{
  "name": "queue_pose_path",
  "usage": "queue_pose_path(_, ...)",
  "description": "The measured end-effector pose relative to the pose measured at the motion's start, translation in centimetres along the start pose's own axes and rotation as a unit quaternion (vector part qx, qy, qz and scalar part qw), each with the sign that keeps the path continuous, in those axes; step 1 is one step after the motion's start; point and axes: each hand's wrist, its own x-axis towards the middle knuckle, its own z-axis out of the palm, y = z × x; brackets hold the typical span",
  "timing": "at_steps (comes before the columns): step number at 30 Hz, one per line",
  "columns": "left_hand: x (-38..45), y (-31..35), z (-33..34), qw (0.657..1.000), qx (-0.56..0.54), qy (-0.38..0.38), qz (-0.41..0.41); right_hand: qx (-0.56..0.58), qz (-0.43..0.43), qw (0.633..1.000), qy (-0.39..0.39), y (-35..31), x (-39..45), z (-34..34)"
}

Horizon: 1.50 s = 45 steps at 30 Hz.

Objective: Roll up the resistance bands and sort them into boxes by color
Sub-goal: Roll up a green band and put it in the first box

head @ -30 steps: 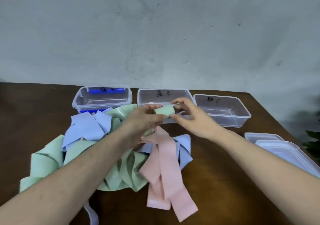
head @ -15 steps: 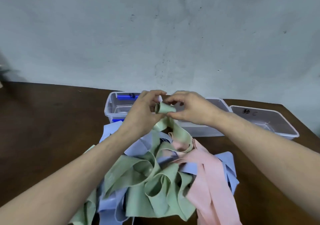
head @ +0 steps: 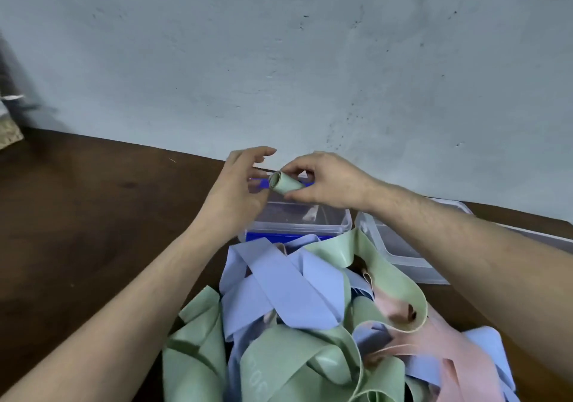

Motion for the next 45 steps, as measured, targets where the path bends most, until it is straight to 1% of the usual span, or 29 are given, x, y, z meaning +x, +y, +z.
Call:
queue_pose_path(2, 0.7, -1.1, -1.2, 0.997, 0.059, 0.037, -0.017, -0.005, 0.019, 1.000, -0.006, 0.5, 1.3, 1.1)
queue_pose_path(4, 1.3, -2.7, -1.8, 0.990, 0.113, 0.060, -0.056, -0.029, 0.033, 0.999, -0.029, 0.7, 2.3, 2.1)
queue_pose_path(6, 1.8, -4.6, -1.8, 0.979, 0.152, 0.047, -0.126, -0.051, 0.039, 0.996, -0.060, 0.4, 3.2, 3.2)
queue_pose_path(8, 2.0, -6.1, -1.5, 0.972, 0.152, 0.022, -0.179, -0.069, 0.034, 0.994, -0.083, -0.2, 4.1, 4.4)
queue_pose_path(9, 2.2, -6.6, -1.3, 0.971, 0.140, 0.012, -0.191, -0.076, 0.033, 0.993, -0.088, -0.5, 4.6, 4.9)
queue_pose_path(12, 2.6, -6.6, -1.1, 0.978, 0.100, -0.003, -0.183, -0.105, 0.031, 0.990, -0.090, -1.0, 5.9, 6.2)
queue_pose_path(15, 2.6, -6.1, -1.1, 0.982, 0.084, -0.008, -0.168, -0.143, 0.011, 0.985, -0.093, -0.9, 6.5, 7.4)
queue_pose_path(23, 2.7, -6.4, -1.0, 0.981, 0.091, -0.022, -0.168, -0.226, -0.017, 0.974, -0.024, -0.7, 6.7, 8.8)
queue_pose_path(27, 2.5, -6.2, -0.9, 0.981, 0.101, -0.023, -0.163, -0.290, -0.043, 0.956, -0.010, -1.0, 6.2, 8.4)
queue_pose_path(30, 2.6, -6.2, -0.8, 0.982, 0.108, -0.019, -0.157, -0.313, -0.047, 0.948, -0.013, -1.1, 6.1, 8.6)
queue_pose_path(34, 2.5, -6.0, -0.6, 0.981, 0.121, -0.021, -0.149, -0.315, -0.036, 0.948, 0.006, -1.1, 6.2, 8.3)
queue_pose_path(38, 2.5, -5.9, -0.6, 0.981, 0.120, -0.023, -0.152, -0.326, -0.038, 0.944, 0.002, -1.3, 6.3, 8.3)
queue_pose_path(45, 2.2, -5.6, -1.3, 0.979, 0.100, -0.037, -0.174, -0.266, 0.001, 0.963, -0.026, -0.8, 6.1, 7.5)
